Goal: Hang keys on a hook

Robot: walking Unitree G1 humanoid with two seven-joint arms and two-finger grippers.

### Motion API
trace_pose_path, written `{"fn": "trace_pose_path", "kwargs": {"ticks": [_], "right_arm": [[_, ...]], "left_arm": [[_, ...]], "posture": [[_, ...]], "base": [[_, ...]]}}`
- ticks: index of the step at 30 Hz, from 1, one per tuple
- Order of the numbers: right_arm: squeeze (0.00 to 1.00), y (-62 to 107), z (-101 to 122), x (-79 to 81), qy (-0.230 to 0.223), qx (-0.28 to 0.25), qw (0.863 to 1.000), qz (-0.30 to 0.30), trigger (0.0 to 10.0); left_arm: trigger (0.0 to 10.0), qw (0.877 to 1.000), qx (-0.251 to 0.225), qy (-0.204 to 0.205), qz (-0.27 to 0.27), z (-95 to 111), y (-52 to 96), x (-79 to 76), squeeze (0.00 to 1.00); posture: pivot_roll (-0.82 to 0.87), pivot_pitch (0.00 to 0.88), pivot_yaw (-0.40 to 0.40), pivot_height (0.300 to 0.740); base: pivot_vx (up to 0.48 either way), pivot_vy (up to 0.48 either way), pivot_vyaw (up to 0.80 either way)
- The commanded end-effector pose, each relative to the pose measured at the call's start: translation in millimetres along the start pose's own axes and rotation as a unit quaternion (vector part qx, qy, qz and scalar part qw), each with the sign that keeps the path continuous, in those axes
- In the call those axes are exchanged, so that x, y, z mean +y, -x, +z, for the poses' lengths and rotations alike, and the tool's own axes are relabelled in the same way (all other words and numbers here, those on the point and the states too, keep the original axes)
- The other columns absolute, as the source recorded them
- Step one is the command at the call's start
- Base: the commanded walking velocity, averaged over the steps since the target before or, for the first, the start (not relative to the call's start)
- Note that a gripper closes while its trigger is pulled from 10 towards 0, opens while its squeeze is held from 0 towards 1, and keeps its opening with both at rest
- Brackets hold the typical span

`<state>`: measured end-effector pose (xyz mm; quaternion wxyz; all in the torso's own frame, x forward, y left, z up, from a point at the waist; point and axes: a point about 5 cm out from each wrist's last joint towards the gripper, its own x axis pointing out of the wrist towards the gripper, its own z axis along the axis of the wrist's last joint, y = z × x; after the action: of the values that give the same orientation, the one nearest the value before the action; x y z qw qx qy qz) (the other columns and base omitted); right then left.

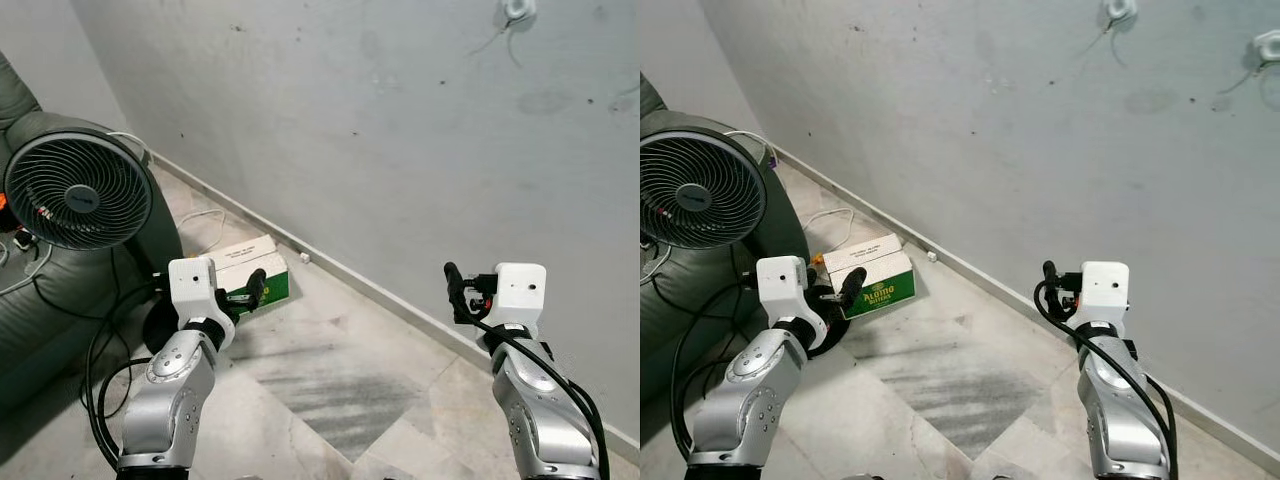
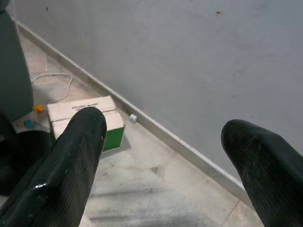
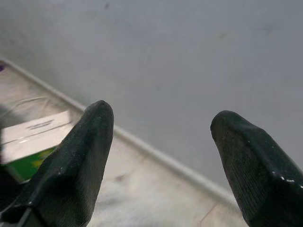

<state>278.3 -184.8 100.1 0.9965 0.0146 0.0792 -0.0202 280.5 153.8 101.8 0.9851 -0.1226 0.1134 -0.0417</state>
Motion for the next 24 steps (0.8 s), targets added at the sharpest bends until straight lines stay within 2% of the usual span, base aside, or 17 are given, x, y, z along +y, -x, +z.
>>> {"fn": "trace_pose_path", "kwargs": {"ticks": [1, 3, 5, 6, 9, 10, 11, 12, 15, 20, 24], "right_arm": [[0.00, -2.1, 4, -0.5, -0.019, 0.004, 1.000, -0.005, 10.0], [0.00, -3.8, 8, -0.3, -0.033, 0.003, 0.999, -0.003, 10.0], [0.00, -4.7, 11, -0.8, -0.021, -0.001, 1.000, -0.003, 10.0], [0.00, -7.2, 13, -1.4, 0.005, 0.003, 1.000, -0.013, 10.0], [0.00, -9.3, 15, -0.4, 0.031, 0.000, 0.999, -0.012, 10.0], [0.00, -9.3, 16, 2.6, 0.024, -0.009, 1.000, 0.003, 10.0], [0.00, -8.5, 19, 6.9, -0.009, -0.018, 0.999, 0.026, 10.0], [0.00, -7.9, 20, 8.4, -0.023, -0.020, 0.999, 0.033, 10.0], [0.00, -7.7, 22, 7.2, -0.015, -0.024, 0.999, 0.025, 10.0], [0.00, -7.2, 26, 9.3, -0.028, -0.031, 0.998, 0.037, 10.0], [0.00, -5.1, 24, 8.8, -0.020, -0.009, 0.999, 0.037, 10.0]], "left_arm": [[10.0, 1.000, -0.002, -0.001, 0.011, 5, -1.5, 5.0, 0.00], [10.0, 1.000, -0.003, 0.000, 0.010, 7, -2.1, 4.1, 0.00], [10.0, 1.000, -0.004, 0.003, 0.010, 8, -2.3, 3.6, 0.00], [10.0, 1.000, -0.004, 0.006, 0.011, 9, -2.9, 3.5, 0.00], [10.0, 1.000, -0.004, 0.007, 0.011, 9, -3.4, 3.8, 0.00], [10.0, 1.000, -0.004, 0.009, 0.012, 9, -3.7, 4.0, 0.00], [10.0, 1.000, -0.003, 0.010, 0.013, 10, -3.8, 3.9, 0.00], [10.0, 1.000, -0.003, 0.011, 0.013, 10, -3.7, 3.9, 0.00], [10.0, 1.000, -0.002, 0.013, 0.013, 10, -3.4, 3.6, 0.00], [10.0, 1.000, 0.000, 0.015, 0.013, 10, -3.2, 3.1, 0.00], [10.0, 1.000, 0.001, 0.018, 0.013, 12, -3.9, 2.5, 0.00]], "posture": [[0.03, 0.128, 0.055, 0.740], [0.03, 0.128, 0.055, 0.740], [0.03, 0.128, 0.055, 0.740], [0.03, 0.128, 0.058, 0.740], [0.03, 0.128, 0.058, 0.740], [0.03, 0.128, 0.058, 0.740], [0.03, 0.128, 0.058, 0.740], [0.03, 0.129, 0.057, 0.740], [0.03, 0.129, 0.057, 0.740], [0.03, 0.130, 0.058, 0.740], [0.03, 0.130, 0.058, 0.740]], "base": [[0.000, 0.000, 0.00], [0.000, 0.000, 0.00], [0.000, 0.247, 0.00], [0.000, 0.270, 0.00], [0.000, 0.270, 0.00], [0.000, 0.266, 0.00], [0.000, 0.270, 0.00], [0.000, 0.270, 0.00], [0.000, 0.302, 0.00], [0.000, 0.313, 0.00], [0.000, 0.311, 0.00]]}}
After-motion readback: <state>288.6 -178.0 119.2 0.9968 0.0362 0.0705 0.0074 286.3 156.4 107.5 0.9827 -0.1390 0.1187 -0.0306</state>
